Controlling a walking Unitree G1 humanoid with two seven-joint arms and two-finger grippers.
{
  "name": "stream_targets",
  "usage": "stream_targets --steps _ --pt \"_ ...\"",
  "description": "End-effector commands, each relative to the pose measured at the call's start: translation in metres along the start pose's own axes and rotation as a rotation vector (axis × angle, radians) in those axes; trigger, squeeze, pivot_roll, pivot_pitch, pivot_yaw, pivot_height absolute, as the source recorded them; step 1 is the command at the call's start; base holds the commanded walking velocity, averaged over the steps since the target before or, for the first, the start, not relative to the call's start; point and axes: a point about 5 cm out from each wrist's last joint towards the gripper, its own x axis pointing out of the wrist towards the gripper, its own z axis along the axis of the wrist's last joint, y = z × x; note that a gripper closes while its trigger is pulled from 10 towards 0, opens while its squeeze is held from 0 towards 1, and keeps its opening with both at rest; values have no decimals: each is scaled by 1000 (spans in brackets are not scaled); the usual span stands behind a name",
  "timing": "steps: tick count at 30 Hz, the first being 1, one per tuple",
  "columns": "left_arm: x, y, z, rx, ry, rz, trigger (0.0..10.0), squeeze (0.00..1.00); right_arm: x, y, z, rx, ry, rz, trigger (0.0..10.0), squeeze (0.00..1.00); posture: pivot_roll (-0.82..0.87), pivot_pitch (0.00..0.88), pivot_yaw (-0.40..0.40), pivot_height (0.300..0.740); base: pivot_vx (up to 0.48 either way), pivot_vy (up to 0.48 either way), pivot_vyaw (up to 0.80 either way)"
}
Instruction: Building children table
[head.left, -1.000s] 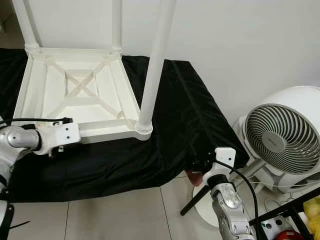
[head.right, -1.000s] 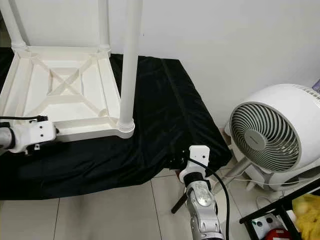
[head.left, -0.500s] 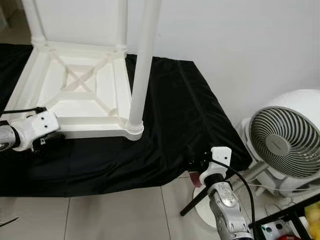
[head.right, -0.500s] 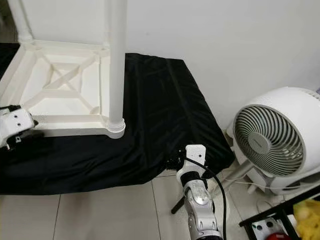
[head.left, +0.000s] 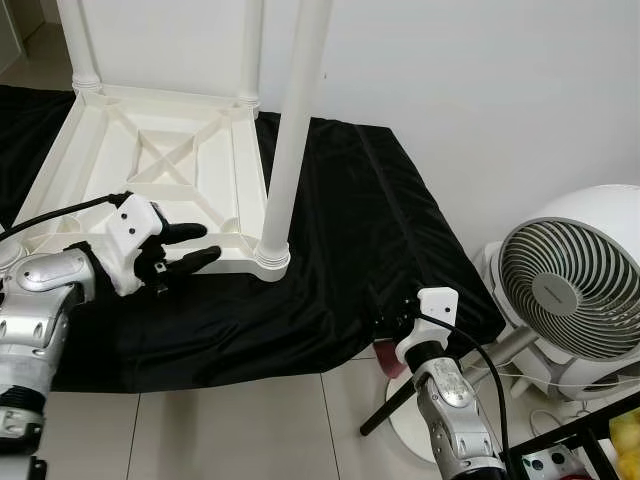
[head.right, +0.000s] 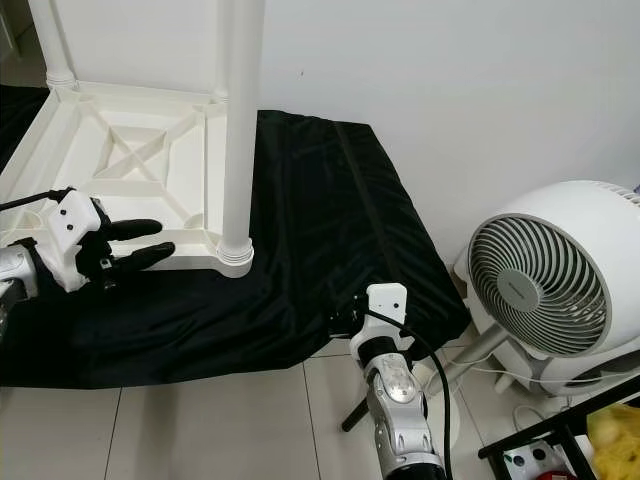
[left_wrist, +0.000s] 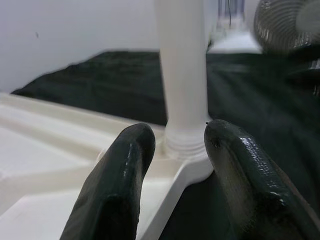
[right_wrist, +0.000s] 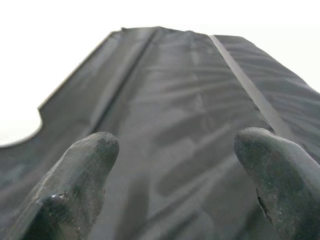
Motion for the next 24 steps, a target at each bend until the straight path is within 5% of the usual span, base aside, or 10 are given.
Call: stream_targets --steps 1,3,5,7,14,15,16,20,24 --pt "6 2 -6 -22 5 242 10000 0 2 -6 2 2 1 0 10000 231 6 19 -178 740 0 0 0" --pt "8 2 -10 -46 8 357 10000 0 5 -10 6 15 -10 0 10000 1000 1 22 -176 740 0 0 0" --pt "8 2 -10 -46 8 357 10000 0 5 -10 6 15 -10 0 10000 1000 1 22 -176 740 0 0 0" --pt "6 4 -12 -94 16 500 10000 0 9 -20 11 -6 -29 -24 10000 1000 3 24 -177 740 0 0 0" --pt "6 4 -12 -94 16 500 10000 0 9 -20 11 -6 -29 -24 10000 1000 3 24 -177 740 0 0 0" --pt "5 5 -12 -105 15 565 10000 0 11 -26 14 -23 -37 -49 10000 1000 9 27 -180 740 0 0 0" --pt "5 5 -13 -122 -3 685 10000 0 17 -34 18 -46 -48 -82 10000 0 9 32 -193 740 0 0 0" --pt "8 0 -16 -183 -45 819 10000 0 26 -42 23 -69 -57 -117 10000 0 -2 28 -199 740 0 0 0" --pt "8 -2 -23 -158 -12 873 10000 0 30 -41 26 -111 -58 -104 10000 0 -3 24 -182 740 0 0 0"
